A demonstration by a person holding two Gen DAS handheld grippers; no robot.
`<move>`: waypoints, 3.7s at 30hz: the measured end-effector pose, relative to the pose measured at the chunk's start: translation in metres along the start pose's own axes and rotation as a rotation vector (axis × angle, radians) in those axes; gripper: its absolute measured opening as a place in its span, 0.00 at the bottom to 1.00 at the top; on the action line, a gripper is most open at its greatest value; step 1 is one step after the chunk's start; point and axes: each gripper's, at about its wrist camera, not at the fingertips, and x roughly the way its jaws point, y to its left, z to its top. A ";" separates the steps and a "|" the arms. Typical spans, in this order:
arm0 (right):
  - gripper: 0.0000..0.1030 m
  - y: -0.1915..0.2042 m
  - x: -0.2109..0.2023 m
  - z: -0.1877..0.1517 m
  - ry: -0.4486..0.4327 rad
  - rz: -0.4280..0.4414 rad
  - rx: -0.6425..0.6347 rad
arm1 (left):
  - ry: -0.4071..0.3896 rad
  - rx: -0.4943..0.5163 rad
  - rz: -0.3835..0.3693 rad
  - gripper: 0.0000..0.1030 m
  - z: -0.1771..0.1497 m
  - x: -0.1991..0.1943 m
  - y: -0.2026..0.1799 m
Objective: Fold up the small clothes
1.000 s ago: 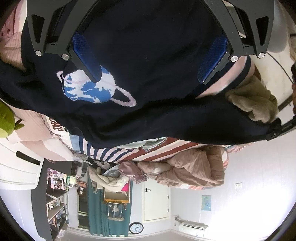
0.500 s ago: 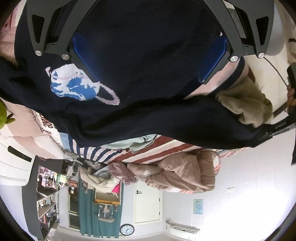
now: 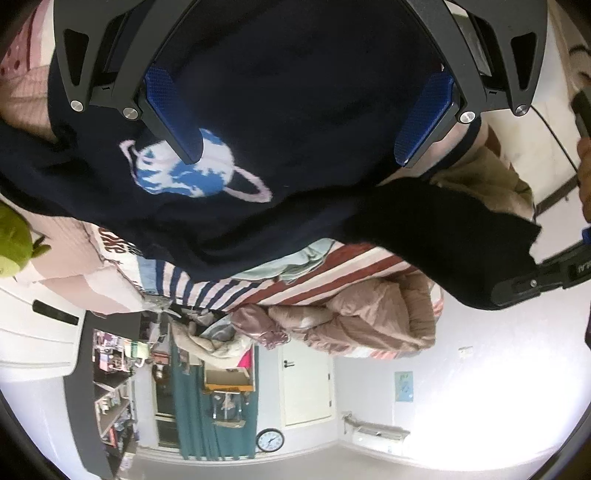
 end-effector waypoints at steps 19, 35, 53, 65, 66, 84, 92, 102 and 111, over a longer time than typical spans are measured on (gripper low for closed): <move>1.00 -0.153 -0.063 -0.075 0.045 -0.102 0.257 | 0.319 -0.136 -0.407 0.36 -0.062 0.139 -0.130; 0.63 -0.094 0.025 -0.089 0.249 0.136 0.286 | 0.129 -0.036 -0.006 0.73 -0.042 0.041 -0.019; 0.06 -0.094 -0.023 -0.049 0.023 -0.104 0.194 | 0.148 -0.055 0.032 0.74 -0.057 0.048 -0.001; 0.06 -0.164 -0.077 -0.071 -0.008 -0.201 0.312 | 0.237 -0.017 0.067 0.75 -0.066 0.085 -0.025; 0.06 -0.169 -0.074 -0.078 0.014 -0.198 0.327 | 0.243 -0.014 0.066 0.75 -0.066 0.088 -0.028; 0.74 -0.297 -0.128 -0.115 -0.052 -0.318 0.558 | 0.201 0.075 -0.063 0.78 -0.039 0.124 -0.118; 0.75 -0.337 -0.156 -0.131 -0.053 -0.564 0.535 | 0.210 0.099 -0.090 0.78 -0.037 0.133 -0.141; 0.84 -0.370 -0.126 -0.122 0.180 -0.743 0.328 | 0.229 0.102 -0.095 0.79 -0.040 0.141 -0.153; 0.04 -0.364 -0.112 -0.105 0.185 -0.717 0.316 | 0.228 0.074 -0.077 0.80 -0.041 0.135 -0.141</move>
